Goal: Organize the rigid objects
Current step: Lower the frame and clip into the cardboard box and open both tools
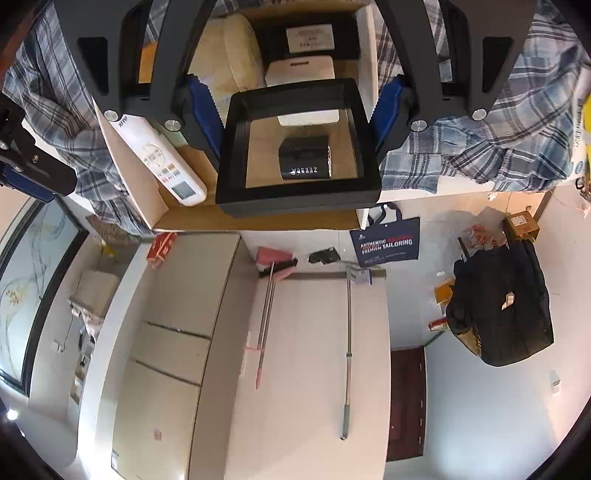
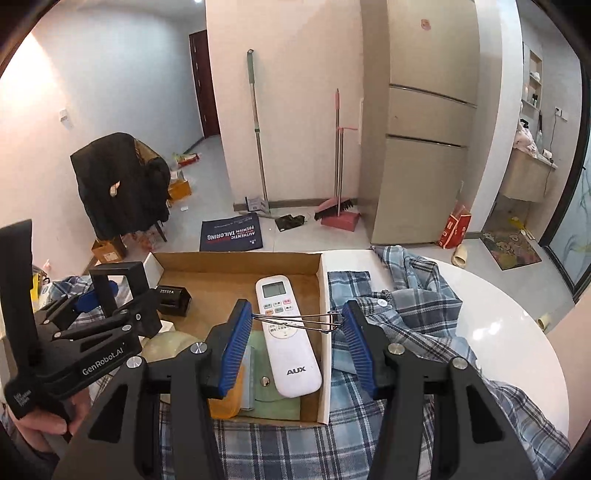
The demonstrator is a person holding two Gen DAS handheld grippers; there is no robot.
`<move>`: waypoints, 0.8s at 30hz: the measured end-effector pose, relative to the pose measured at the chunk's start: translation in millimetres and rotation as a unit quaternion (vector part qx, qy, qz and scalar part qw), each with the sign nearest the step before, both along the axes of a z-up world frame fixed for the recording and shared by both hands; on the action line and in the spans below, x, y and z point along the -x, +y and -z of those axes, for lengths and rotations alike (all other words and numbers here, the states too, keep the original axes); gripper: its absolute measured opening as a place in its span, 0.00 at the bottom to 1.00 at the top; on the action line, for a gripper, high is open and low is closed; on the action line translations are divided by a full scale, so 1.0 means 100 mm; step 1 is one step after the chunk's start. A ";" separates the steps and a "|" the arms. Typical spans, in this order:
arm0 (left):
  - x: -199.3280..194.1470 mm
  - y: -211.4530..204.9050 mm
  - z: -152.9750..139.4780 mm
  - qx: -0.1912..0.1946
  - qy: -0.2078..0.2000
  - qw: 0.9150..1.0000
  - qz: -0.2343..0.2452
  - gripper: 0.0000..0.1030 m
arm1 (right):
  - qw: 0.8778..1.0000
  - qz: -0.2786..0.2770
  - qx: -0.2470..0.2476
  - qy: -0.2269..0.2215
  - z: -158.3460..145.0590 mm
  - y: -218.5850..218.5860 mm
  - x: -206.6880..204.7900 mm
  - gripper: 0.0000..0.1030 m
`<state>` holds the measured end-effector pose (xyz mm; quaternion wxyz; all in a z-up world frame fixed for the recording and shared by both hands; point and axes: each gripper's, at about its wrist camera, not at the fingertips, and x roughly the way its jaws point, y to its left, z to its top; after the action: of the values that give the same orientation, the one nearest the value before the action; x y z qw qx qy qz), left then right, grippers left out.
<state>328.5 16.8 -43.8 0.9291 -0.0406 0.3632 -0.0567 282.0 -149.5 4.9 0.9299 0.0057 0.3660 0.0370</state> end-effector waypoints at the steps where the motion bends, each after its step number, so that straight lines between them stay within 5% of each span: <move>1: -0.01 0.00 0.02 0.002 0.000 1.000 0.000 0.70 | 1.000 -0.001 0.003 -0.002 0.00 0.01 -0.01 0.48; 15: -0.09 0.04 0.25 0.021 0.022 1.000 0.002 0.80 | 1.000 -0.017 0.022 -0.004 0.03 0.18 -0.03 0.48; 19: 0.09 0.01 0.10 0.015 -0.042 0.999 0.003 0.83 | 1.000 -0.017 0.011 -0.004 0.04 0.15 -0.07 0.48; 24: 0.39 0.01 -0.09 -0.003 -0.154 0.988 -0.023 0.91 | 0.999 -0.023 0.004 -0.042 0.06 0.10 -0.07 0.48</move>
<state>289.4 18.3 -35.0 0.9750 -0.0370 0.2154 -0.0398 289.2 -139.7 -0.7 0.9433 -0.0077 0.3268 0.0569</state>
